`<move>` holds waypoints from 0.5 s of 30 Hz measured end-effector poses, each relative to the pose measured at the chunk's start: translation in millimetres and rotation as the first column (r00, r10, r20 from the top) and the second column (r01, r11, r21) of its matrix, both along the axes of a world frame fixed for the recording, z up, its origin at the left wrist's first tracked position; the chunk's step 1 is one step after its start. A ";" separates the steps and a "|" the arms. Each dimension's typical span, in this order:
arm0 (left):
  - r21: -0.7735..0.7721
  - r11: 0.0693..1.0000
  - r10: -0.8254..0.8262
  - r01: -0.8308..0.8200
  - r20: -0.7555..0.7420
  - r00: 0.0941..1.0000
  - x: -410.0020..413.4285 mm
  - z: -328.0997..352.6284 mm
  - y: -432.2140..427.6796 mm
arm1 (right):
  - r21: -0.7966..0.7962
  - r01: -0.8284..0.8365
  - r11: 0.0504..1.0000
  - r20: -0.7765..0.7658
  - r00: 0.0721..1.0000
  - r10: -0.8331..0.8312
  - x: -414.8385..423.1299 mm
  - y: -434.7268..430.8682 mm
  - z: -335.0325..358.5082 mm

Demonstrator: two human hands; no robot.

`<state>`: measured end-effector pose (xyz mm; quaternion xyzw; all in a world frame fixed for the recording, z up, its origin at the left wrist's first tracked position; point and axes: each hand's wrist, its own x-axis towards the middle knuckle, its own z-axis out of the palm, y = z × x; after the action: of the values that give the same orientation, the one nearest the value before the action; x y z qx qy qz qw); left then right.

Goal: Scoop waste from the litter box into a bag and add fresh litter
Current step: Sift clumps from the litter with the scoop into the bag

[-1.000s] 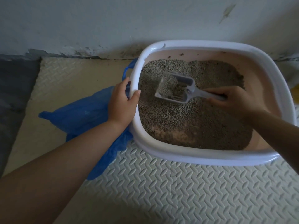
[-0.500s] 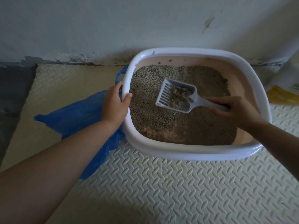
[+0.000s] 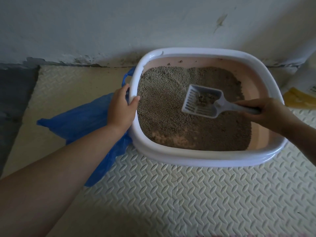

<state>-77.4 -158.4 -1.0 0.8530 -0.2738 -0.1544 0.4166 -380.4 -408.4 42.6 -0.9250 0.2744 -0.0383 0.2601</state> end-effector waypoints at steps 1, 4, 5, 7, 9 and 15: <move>-0.008 1.000 0.004 -0.004 -0.005 1.000 -0.5 -0.1 0.0 | -0.031 -0.030 0.999 -0.051 0.998 0.029 -1.0 -3.4 -2.5; -0.028 0.999 0.029 -0.030 -0.019 0.999 -1.4 -1.4 0.1 | -0.075 -0.125 0.989 -0.150 0.982 0.113 3.2 -9.5 -5.1; -0.030 0.999 0.035 -0.035 -0.019 0.999 -1.7 -1.6 0.0 | -0.072 -0.155 0.985 -0.168 0.976 0.141 6.8 -10.3 -4.4; -0.041 0.998 0.041 -0.042 -0.028 0.999 -1.9 -2.2 0.0 | -0.044 -0.232 0.972 -0.230 0.949 0.216 18.7 -6.9 0.3; -0.059 0.997 0.050 -0.053 -0.050 0.997 -1.8 -3.1 -0.3 | -0.019 -0.326 0.945 -0.330 0.894 0.302 32.7 -1.8 2.5; -0.080 0.993 0.080 -0.087 -0.089 0.993 -3.0 -5.0 -0.6 | -0.036 -0.531 0.847 -0.507 0.740 0.442 84.2 28.4 2.6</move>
<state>-80.4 -159.0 -6.0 0.8381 -0.2261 -0.1616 0.4694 -296.2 -380.0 45.2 -0.9634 0.0736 0.2374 0.1008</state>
